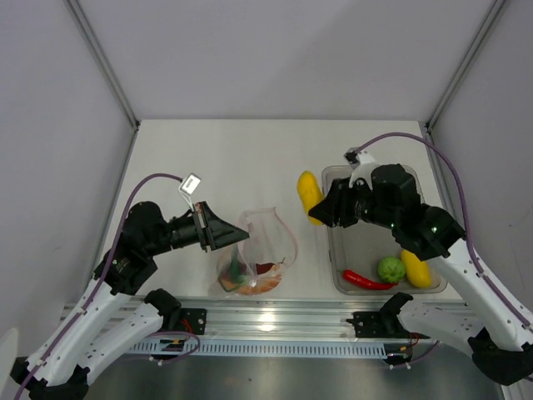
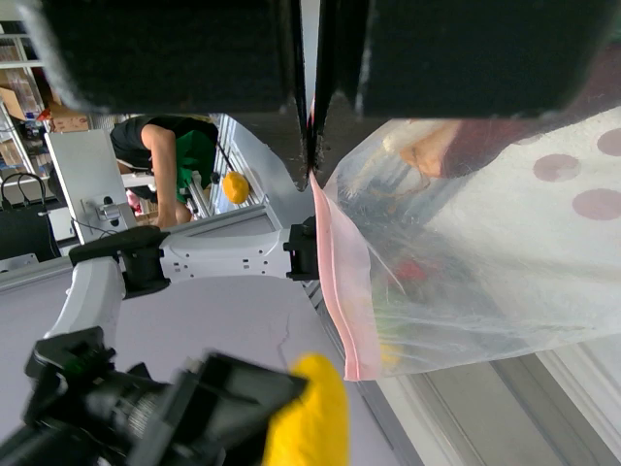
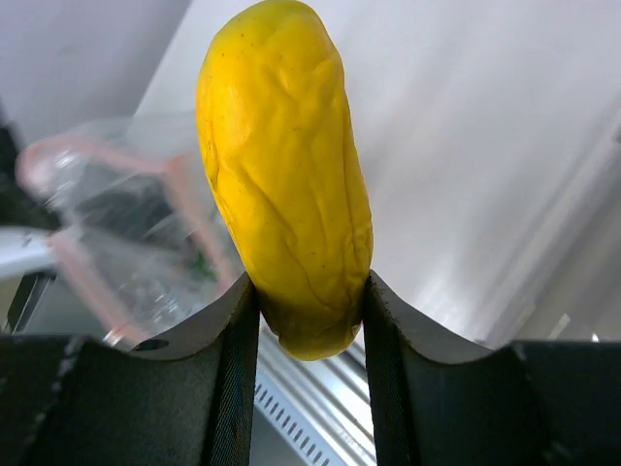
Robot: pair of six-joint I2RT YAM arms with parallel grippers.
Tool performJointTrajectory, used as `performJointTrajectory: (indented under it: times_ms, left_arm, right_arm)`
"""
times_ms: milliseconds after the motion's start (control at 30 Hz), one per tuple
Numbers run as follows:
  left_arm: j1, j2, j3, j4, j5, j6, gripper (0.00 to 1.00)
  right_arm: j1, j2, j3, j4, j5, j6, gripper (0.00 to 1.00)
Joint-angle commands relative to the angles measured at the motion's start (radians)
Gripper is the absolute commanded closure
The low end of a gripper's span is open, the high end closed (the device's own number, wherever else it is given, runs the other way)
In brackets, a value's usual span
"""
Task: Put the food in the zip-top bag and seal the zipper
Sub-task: Place the fake fruit in the zipper food storage bag.
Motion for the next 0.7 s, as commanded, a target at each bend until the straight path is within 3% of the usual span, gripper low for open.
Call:
performJointTrajectory:
  times_ms: [0,300,600,667]
  left_arm:
    - [0.006,0.006,-0.002,0.026,0.016,-0.022,0.99]
    - [0.006,0.016,0.018,0.017,0.013,-0.026,1.0]
    - [0.006,0.007,0.023,0.017,0.022,-0.038,1.0]
    - [0.006,0.006,0.023,0.017,0.024,-0.042,0.99]
  right_arm:
    - [0.156,-0.005,0.067,0.019,-0.001,-0.013,1.0]
    - [0.536,0.099,0.148,0.069,0.163,-0.041,0.96]
    - [0.604,0.162,0.138,0.091,0.291,-0.048,0.85]
    - [0.604,0.164,0.138,0.095,0.305,-0.054,0.76]
